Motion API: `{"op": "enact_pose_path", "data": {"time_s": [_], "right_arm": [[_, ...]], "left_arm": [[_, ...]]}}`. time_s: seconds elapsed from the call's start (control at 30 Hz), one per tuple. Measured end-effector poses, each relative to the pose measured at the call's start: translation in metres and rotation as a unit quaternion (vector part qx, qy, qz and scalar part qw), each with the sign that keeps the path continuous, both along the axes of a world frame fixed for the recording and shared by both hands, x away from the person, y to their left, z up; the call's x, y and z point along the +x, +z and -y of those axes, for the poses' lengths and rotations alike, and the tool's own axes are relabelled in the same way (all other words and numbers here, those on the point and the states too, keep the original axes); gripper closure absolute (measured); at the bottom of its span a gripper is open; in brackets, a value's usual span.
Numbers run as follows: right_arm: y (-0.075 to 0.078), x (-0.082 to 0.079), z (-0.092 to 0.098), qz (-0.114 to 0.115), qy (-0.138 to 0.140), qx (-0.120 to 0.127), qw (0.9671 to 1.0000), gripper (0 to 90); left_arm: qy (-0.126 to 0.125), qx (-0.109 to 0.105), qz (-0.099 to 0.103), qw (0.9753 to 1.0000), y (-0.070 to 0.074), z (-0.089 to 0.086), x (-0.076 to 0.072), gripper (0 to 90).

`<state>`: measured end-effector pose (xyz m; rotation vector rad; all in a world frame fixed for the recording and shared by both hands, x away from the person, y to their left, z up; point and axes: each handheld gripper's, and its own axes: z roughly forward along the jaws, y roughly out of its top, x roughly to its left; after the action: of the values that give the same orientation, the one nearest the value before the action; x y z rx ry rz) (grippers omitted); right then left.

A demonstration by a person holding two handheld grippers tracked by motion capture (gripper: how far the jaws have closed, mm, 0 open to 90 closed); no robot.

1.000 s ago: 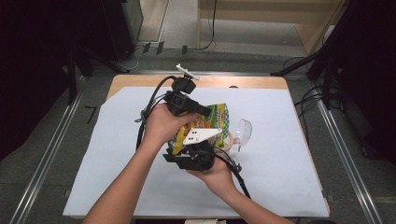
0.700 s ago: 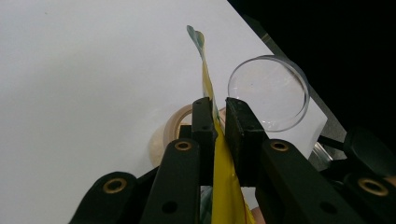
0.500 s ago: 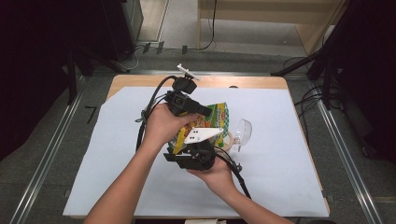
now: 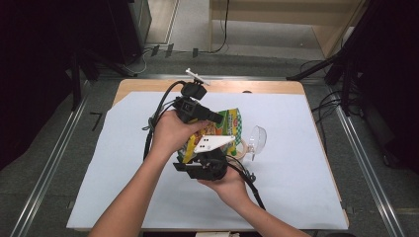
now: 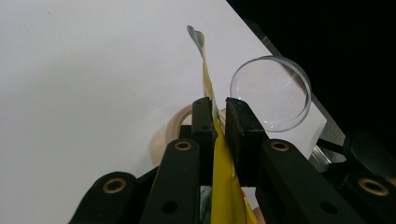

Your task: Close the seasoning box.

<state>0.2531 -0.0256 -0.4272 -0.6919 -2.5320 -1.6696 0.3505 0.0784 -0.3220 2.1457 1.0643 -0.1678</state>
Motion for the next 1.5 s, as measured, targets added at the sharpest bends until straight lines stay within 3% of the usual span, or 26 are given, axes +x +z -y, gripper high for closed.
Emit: {"op": "enact_pose_path", "data": {"time_s": [0.73, 1.07, 1.5], "right_arm": [[0.004, 0.002, 0.003, 0.007, -0.004, -0.001, 1.0, 73.5], [-0.002, 0.001, 0.0, 0.002, 0.007, -0.008, 0.9999, 72.6], [-0.013, 0.0, -0.003, 0.001, 0.022, -0.006, 0.9997, 61.9]], "left_arm": [[0.0, -0.007, 0.013, 0.9999, 0.006, 0.003, -0.001, 82.5], [-0.006, -0.005, 0.02, 0.9998, 0.001, -0.003, -0.007, 82.8], [-0.017, -0.016, 0.045, 0.9987, -0.003, -0.01, -0.018, 84.1]]}}
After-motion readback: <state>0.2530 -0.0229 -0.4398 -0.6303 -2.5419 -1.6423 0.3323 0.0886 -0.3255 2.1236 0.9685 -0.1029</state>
